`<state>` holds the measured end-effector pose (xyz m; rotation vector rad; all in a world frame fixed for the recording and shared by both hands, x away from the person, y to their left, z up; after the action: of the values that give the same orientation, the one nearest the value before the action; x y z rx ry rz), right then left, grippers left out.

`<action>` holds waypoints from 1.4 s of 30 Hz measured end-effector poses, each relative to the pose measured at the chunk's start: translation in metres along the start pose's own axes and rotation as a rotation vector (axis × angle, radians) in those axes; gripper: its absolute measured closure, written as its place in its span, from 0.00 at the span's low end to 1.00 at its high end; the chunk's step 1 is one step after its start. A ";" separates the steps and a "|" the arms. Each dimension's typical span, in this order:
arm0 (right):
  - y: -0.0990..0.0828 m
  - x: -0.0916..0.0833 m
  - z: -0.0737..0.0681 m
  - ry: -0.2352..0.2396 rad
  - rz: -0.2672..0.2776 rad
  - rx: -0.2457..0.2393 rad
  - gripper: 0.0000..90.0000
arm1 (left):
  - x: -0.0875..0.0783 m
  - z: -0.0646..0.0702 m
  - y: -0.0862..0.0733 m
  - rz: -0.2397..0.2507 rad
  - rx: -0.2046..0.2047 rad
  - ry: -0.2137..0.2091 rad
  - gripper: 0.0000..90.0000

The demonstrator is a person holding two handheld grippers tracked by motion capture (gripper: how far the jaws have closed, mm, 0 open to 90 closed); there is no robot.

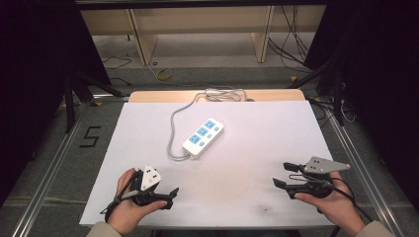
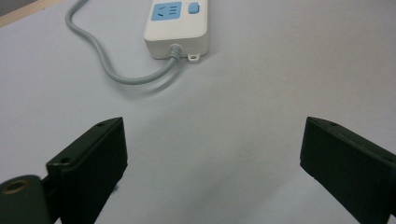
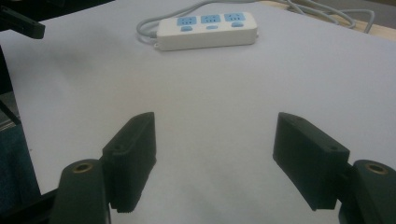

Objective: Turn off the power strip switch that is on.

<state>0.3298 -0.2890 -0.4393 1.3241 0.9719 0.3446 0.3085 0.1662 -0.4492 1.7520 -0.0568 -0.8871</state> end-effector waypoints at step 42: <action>-0.002 0.005 0.003 0.014 -0.013 0.020 0.34 | 0.044 -0.013 0.051 0.086 0.006 0.012 0.18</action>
<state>0.3343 -0.2879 -0.4430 1.3349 0.9976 0.3353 0.3671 0.1378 -0.4285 1.7471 -0.1257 -0.8149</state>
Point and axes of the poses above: each handheld gripper's, and its own axes: x roughly forward along the jaws, y roughly out of its top, z roughly to its right, the point moved 1 cm from there along x, roughly forward along the jaws, and after that the axes turned 7 degrees about z, right-handed, at the moved point
